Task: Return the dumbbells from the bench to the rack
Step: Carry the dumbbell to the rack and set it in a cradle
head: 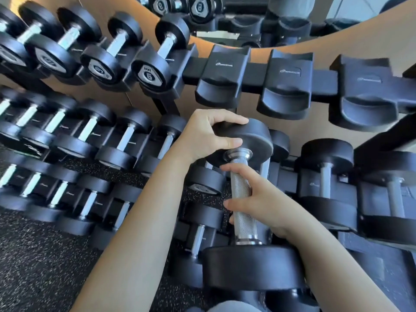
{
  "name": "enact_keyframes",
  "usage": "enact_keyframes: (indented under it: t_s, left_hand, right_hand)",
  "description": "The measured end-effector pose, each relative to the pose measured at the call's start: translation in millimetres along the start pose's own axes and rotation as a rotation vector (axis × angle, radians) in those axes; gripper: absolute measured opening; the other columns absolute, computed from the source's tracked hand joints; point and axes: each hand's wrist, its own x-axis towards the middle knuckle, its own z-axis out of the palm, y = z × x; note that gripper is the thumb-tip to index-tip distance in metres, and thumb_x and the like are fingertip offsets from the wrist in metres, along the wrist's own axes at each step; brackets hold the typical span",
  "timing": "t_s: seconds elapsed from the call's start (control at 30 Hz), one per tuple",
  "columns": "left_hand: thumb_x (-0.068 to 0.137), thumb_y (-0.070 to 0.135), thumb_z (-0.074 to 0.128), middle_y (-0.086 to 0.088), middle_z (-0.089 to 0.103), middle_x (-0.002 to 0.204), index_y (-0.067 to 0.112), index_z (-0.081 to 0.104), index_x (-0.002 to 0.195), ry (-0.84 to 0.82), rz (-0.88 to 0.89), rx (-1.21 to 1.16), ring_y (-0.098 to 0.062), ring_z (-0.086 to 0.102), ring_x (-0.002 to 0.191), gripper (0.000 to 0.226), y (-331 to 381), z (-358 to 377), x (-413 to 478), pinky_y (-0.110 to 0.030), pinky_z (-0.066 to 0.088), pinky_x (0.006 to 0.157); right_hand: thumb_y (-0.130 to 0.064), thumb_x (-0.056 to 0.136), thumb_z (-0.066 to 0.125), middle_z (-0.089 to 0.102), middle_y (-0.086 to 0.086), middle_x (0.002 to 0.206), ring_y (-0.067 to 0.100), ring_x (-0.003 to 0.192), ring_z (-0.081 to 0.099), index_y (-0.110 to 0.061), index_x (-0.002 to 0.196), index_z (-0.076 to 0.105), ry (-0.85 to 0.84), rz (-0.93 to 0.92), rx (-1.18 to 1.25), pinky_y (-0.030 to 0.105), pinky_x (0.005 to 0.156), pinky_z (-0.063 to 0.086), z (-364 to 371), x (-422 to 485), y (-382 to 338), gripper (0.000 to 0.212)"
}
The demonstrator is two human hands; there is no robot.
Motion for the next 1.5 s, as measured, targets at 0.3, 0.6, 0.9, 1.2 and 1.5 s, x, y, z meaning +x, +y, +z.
enact_keyframes:
  t_s: [0.3, 0.6, 0.9, 1.2, 1.5]
  left_hand:
    - [0.061, 0.009, 0.075, 0.023, 0.068, 0.088, 0.033, 0.067, 0.09, -0.01, -0.021, -0.051, -0.003, 0.061, 0.095, 0.039, -30, -12, 52, -0.022, 0.045, 0.09]
    - [0.061, 0.009, 0.075, 0.025, 0.068, 0.09, 0.034, 0.067, 0.089, -0.103, -0.001, -0.116, -0.003, 0.061, 0.098, 0.039, -75, -44, 89, -0.024, 0.044, 0.093]
    - [0.061, 0.011, 0.075, 0.023, 0.069, 0.091, 0.033, 0.067, 0.09, -0.222, 0.046, -0.164, -0.005, 0.061, 0.099, 0.037, -110, -97, 133, -0.026, 0.044, 0.094]
    - [0.062, 0.011, 0.075, 0.016, 0.068, 0.096, 0.03, 0.067, 0.093, -0.234, 0.128, -0.173, -0.006, 0.06, 0.102, 0.037, -124, -126, 198, -0.027, 0.042, 0.097]
    - [0.066, 0.001, 0.073, 0.009, 0.065, 0.101, 0.026, 0.065, 0.095, -0.196, 0.1, -0.227, 0.0, 0.059, 0.099, 0.04, -141, -128, 269, -0.016, 0.044, 0.087]
  right_hand:
    - [-0.006, 0.075, 0.066, 0.051, -0.007, 0.122, 0.031, 0.095, 0.06, -0.052, 0.107, 0.05, 0.036, 0.046, -0.038, 0.05, 0.086, 0.052, -21, 50, -12, 0.058]
    - [-0.003, 0.076, 0.063, 0.058, 0.003, 0.117, 0.025, 0.073, 0.051, -0.05, 0.111, 0.05, 0.143, 0.122, -0.046, 0.049, 0.079, 0.051, -3, 105, -23, 0.06]
    - [-0.002, 0.077, 0.062, 0.053, -0.01, 0.114, 0.032, 0.069, 0.058, -0.05, 0.112, 0.051, 0.287, 0.159, 0.049, 0.052, 0.081, 0.053, 29, 167, -47, 0.06]
    - [-0.009, 0.078, 0.068, 0.045, -0.011, 0.136, 0.016, 0.121, 0.047, -0.045, 0.123, 0.048, 0.364, 0.1, -0.026, 0.036, 0.1, 0.043, 9, 228, -75, 0.062]
    - [-0.006, 0.08, 0.066, 0.044, -0.013, 0.129, 0.01, 0.113, 0.048, -0.042, 0.124, 0.048, 0.417, 0.049, -0.055, 0.021, 0.087, 0.039, -37, 291, -90, 0.06]
